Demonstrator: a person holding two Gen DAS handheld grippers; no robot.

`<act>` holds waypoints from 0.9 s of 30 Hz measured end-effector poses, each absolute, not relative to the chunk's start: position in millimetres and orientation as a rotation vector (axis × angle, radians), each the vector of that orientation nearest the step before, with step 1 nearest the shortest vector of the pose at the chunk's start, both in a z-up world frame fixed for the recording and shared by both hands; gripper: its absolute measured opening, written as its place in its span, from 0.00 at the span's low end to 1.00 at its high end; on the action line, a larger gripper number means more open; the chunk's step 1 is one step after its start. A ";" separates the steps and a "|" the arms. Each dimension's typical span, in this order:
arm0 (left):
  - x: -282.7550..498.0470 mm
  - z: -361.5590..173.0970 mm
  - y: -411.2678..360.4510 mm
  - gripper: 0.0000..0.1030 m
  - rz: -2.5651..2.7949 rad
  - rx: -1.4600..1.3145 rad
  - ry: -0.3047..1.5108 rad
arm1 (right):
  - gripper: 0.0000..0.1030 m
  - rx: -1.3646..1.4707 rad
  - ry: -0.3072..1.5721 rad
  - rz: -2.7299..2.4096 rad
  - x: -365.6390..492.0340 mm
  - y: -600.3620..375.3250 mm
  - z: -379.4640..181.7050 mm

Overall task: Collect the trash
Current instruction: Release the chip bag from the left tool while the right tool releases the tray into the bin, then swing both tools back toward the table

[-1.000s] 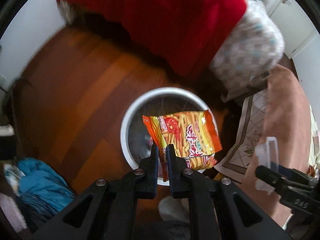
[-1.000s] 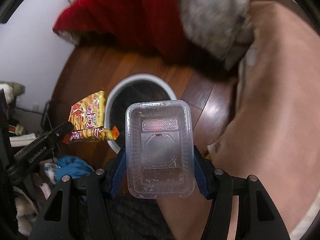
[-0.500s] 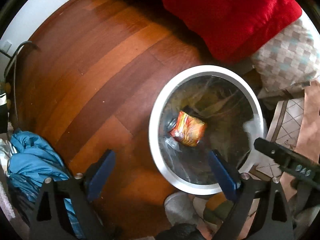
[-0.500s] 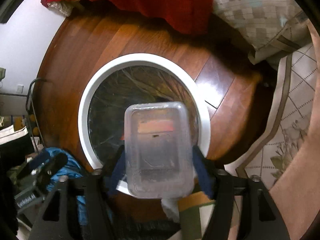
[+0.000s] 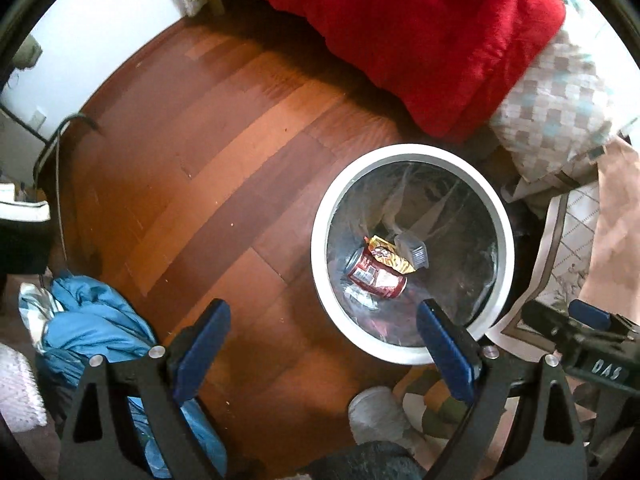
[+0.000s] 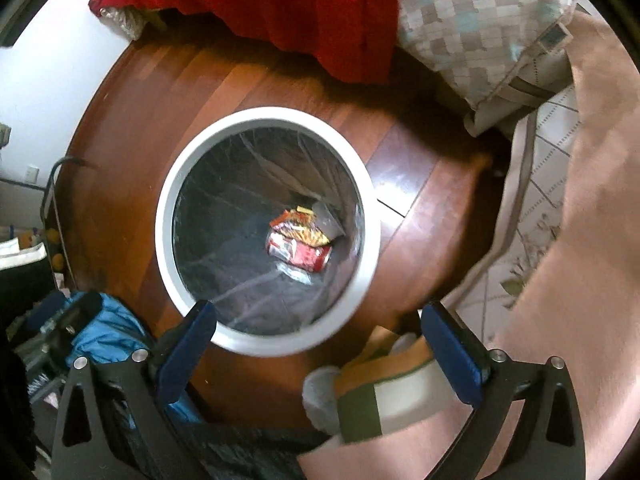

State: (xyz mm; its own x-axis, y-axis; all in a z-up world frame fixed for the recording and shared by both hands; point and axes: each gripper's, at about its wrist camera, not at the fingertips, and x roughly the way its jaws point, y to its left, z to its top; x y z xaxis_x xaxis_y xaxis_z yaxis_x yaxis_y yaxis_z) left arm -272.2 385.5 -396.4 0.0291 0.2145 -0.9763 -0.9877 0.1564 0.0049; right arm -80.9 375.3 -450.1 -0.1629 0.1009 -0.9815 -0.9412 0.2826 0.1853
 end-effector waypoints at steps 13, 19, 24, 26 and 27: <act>-270.4 -335.3 348.2 0.92 1.190 -0.847 1.048 | 1.00 -0.811 1.317 1.184 -82.9 336.5 -392.3; -271.6 -289.9 325.6 0.92 1.206 -0.798 0.972 | 1.00 -0.738 1.270 1.233 -82.7 314.2 -341.1; -265.0 -246.6 300.4 0.92 1.220 -0.733 0.931 | 1.00 -0.610 1.242 1.276 -73.9 283.6 -284.0; -256.6 -230.0 287.9 0.92 1.238 -0.691 0.913 | 1.00 -0.547 1.236 1.281 -66.6 265.6 -260.9; -252.1 -222.9 282.1 0.92 1.244 -0.678 0.900 | 1.00 -0.507 1.238 1.283 -60.7 254.0 -249.1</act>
State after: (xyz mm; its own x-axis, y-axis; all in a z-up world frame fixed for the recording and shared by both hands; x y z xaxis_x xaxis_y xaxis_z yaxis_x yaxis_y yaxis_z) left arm -252.1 282.1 -222.9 0.0729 0.4971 -0.8646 -0.9767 0.2109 0.0389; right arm -60.7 254.0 -249.1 -0.1830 0.4309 -0.8836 -0.8984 0.2918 0.3283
